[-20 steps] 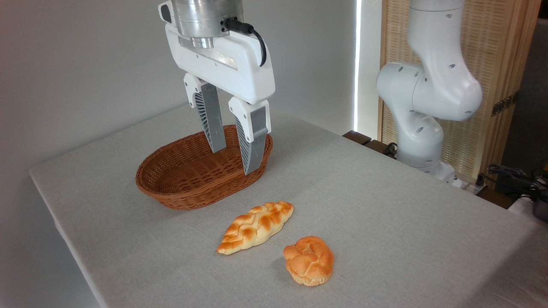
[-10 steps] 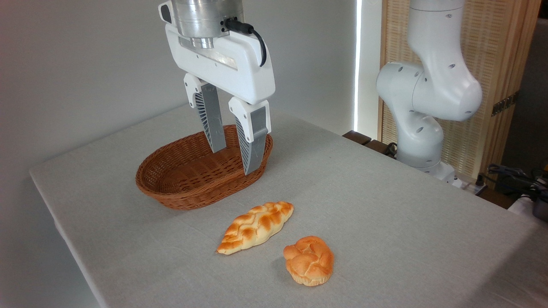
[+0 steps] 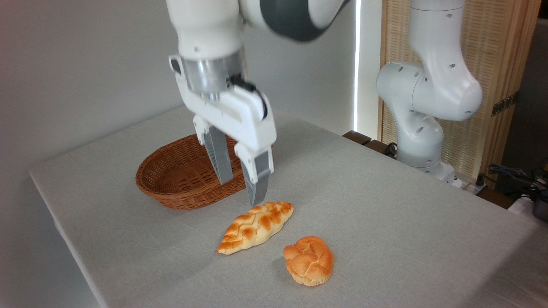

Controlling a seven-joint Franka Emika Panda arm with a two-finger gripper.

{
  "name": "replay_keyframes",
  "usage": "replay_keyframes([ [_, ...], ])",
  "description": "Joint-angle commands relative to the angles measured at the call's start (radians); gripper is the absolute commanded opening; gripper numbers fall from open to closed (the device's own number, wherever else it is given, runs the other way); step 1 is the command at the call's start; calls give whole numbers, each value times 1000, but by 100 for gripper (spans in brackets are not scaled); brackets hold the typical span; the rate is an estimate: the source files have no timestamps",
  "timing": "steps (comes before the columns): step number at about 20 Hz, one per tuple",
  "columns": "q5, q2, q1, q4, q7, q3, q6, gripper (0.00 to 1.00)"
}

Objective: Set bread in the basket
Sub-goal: 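Lower the gripper onto the braided loaf and close on it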

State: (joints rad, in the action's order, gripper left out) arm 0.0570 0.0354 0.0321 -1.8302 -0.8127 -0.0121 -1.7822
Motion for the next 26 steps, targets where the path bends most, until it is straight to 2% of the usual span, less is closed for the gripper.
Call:
replay_keyframes([
  [1,6,40,-5,-138,17,-19,-91,100],
  [10,26,29,-23,-369,18,-51,-304,100],
  [12,72,20,-23,-386,17,-51,-339,100],
  [13,75,18,-23,-394,15,-51,-354,94],
  [16,76,18,-23,-396,6,-52,-361,55],
  [18,75,17,-23,-396,1,-52,-361,41],
  [19,76,17,-23,-396,-2,-54,-361,38],
  [26,76,18,-23,-393,-5,-54,-353,37],
])
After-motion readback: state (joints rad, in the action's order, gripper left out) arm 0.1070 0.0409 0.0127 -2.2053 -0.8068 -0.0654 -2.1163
